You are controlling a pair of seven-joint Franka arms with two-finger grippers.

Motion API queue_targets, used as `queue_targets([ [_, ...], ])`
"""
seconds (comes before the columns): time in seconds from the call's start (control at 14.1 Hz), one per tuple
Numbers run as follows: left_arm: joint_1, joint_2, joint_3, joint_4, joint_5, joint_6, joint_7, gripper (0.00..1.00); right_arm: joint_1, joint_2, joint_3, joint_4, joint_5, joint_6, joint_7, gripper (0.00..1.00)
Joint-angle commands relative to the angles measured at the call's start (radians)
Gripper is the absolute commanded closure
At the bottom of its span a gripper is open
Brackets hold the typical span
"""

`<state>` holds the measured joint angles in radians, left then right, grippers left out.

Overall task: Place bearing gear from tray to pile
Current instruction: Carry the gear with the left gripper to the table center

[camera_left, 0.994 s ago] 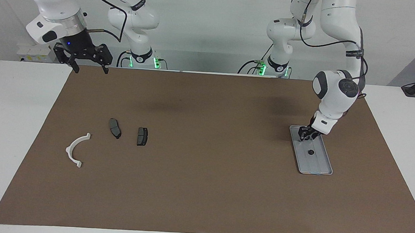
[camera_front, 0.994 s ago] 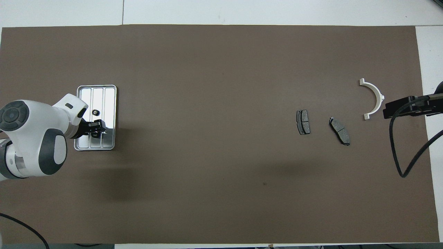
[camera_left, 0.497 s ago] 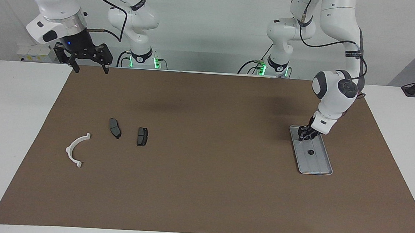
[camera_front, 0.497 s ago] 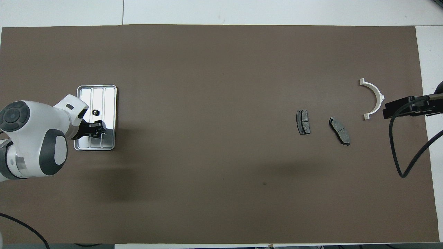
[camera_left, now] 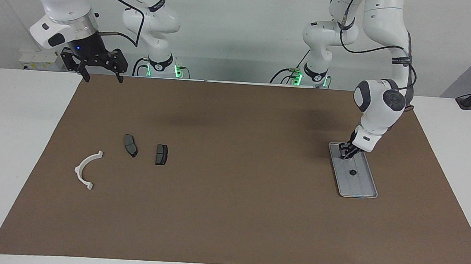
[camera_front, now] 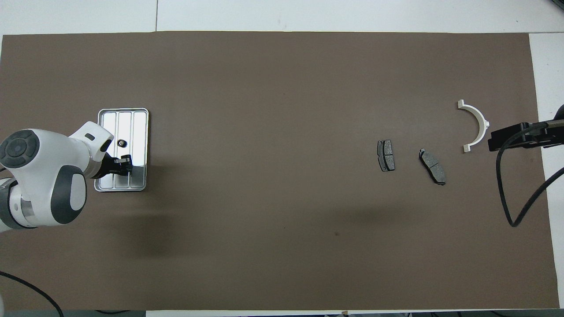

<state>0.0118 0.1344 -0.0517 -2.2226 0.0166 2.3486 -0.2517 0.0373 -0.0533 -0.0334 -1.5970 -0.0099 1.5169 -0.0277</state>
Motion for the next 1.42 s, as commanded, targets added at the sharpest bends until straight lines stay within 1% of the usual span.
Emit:
queue_targets([
  [0.0,-0.152,0.037,0.003,0.194,-0.001,-0.170,-0.247,0.77,-0.004,-0.025,0.001,-0.026,0.024,0.008,0.005,0.00],
  [0.14,-0.280,0.077,0.006,0.306,-0.001,-0.221,-0.429,0.77,-0.004,-0.025,0.001,-0.026,0.024,0.008,0.006,0.00],
  [0.21,-0.330,0.086,0.006,0.337,-0.001,-0.229,-0.499,0.77,-0.004,-0.025,0.001,-0.026,0.024,0.008,0.006,0.00],
  [0.35,-0.403,0.125,0.003,0.380,-0.006,-0.206,-0.610,0.77,-0.004,-0.025,0.001,-0.026,0.025,0.008,0.005,0.00],
  [0.43,-0.453,0.178,0.006,0.423,-0.009,-0.209,-0.653,0.77,-0.004,-0.025,0.001,-0.026,0.025,0.008,0.006,0.00],
  [0.5,-0.508,0.251,0.007,0.478,-0.007,-0.201,-0.717,0.77,-0.002,-0.025,0.001,-0.026,0.024,0.008,0.006,0.00],
  [0.57,-0.532,0.290,0.009,0.509,-0.004,-0.187,-0.779,0.77,-0.004,-0.025,0.001,-0.026,0.024,0.008,0.005,0.00],
  [0.78,-0.535,0.301,0.006,0.503,-0.004,-0.120,-0.813,0.77,-0.004,-0.025,0.001,-0.026,0.024,0.008,0.005,0.00],
  [0.99,-0.562,0.307,0.007,0.457,-0.003,-0.063,-0.818,0.77,-0.004,-0.025,0.001,-0.026,0.024,0.008,0.005,0.00],
  [1.06,-0.563,0.309,0.007,0.460,-0.004,-0.058,-0.816,0.77,-0.004,-0.025,0.001,-0.026,0.024,0.008,0.003,0.00],
  [1.21,-0.564,0.320,0.007,0.460,-0.004,-0.054,-0.828,0.72,-0.004,-0.025,0.001,-0.026,0.024,0.008,0.003,0.00],
  [1.35,-0.572,0.336,0.009,0.459,0.000,-0.046,-0.851,0.72,-0.002,-0.026,0.001,-0.026,0.024,0.008,-0.001,0.00],
])
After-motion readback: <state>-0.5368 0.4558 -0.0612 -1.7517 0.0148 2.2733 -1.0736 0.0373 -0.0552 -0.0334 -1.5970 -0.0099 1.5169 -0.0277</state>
